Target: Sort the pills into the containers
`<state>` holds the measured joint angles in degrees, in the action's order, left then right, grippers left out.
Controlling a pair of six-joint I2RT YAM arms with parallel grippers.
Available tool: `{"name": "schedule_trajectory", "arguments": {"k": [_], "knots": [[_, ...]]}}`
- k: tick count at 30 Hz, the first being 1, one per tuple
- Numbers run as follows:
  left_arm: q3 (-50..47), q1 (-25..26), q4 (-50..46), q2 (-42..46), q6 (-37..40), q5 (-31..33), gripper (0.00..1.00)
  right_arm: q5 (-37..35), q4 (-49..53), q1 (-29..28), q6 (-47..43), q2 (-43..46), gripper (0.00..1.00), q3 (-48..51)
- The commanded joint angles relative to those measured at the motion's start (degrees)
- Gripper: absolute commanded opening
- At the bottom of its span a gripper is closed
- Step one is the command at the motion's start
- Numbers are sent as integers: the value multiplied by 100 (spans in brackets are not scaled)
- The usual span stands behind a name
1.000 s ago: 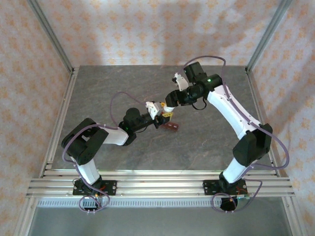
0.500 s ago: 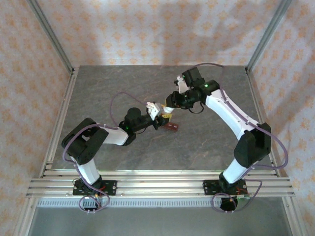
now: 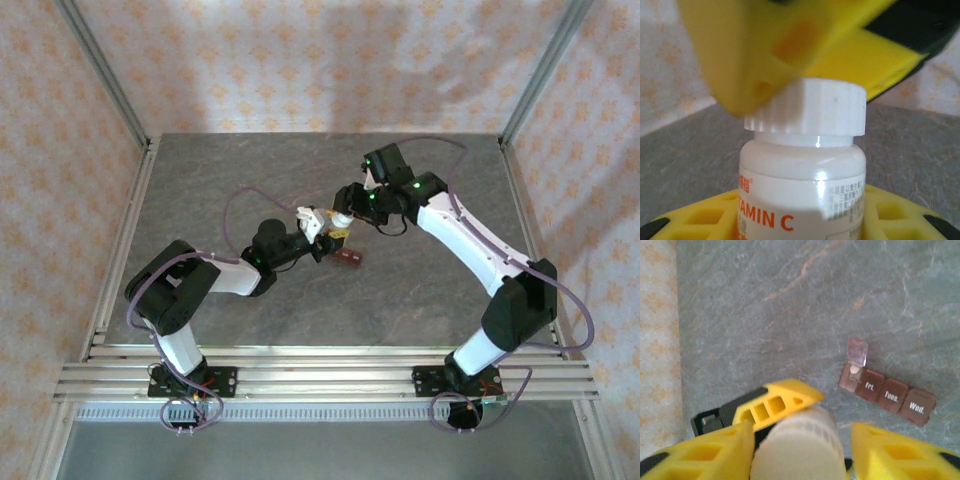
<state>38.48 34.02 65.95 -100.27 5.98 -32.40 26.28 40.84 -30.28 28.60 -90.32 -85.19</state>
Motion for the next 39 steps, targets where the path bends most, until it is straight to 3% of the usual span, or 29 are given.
{"name": "schedule_trajectory", "arguments": {"k": [1, 6, 15, 25, 39], "knots": [[112, 26, 637, 104, 73, -50, 0, -244, 306, 216, -230, 12, 65, -529], [100, 27, 622, 118, 85, -84, 0, -278, 503, 462, -614, 141, 74, -762], [143, 26, 621, 92, 37, -196, 0, 316, 612, 502, -2675, 379, 77, -417], [195, 26, 624, 51, -8, -216, 0, 1153, 633, 480, -2939, 386, 75, -222], [227, 26, 625, 65, -35, -236, 0, 1232, 739, 356, -3023, 9, 67, -275]]}}
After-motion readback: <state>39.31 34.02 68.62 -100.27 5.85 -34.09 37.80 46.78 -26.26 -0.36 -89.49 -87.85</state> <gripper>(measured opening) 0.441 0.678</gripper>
